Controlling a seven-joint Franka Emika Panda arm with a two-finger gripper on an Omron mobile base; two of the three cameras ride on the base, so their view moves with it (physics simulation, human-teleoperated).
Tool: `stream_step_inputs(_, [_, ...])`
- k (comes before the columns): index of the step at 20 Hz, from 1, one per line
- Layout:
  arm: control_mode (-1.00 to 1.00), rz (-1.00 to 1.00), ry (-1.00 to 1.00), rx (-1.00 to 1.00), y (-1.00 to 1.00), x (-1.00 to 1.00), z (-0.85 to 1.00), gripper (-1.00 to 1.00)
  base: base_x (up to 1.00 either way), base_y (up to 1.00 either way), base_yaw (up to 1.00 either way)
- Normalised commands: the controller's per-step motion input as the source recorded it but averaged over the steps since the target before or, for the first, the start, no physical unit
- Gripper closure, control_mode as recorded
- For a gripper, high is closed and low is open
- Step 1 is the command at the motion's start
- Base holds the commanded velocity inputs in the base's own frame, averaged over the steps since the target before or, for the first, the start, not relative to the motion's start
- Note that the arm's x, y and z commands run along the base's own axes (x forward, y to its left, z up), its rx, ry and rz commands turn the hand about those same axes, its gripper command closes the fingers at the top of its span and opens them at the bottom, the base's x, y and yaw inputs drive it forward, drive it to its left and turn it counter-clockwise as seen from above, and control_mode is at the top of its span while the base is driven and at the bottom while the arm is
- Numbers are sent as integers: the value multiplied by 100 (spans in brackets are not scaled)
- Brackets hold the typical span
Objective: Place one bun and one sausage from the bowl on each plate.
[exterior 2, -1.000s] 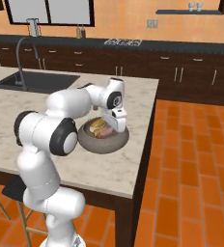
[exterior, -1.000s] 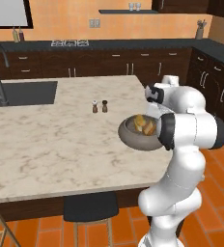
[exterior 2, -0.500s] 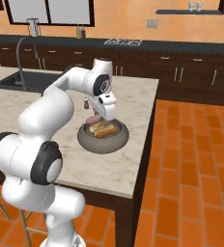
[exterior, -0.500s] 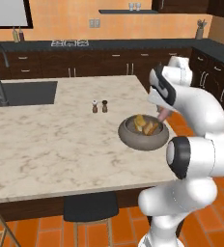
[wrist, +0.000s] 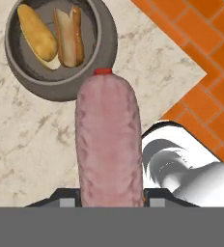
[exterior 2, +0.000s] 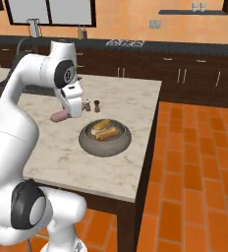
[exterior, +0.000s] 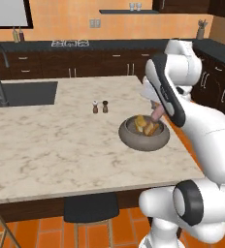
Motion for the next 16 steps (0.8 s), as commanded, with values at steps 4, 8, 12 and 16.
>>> stream_step_inputs(4, [-100,0,2,0,50,-66,68,100,0,0,0])
stream_step_inputs(8, [100,0,1,0,12,-17,11,100,-71,54,0])
stream_step_inputs(12, [100,0,0,0,0,0,0,100,-90,100,0])
stream_step_inputs(16, [100,0,0,0,0,0,0,100,-29,100,0])
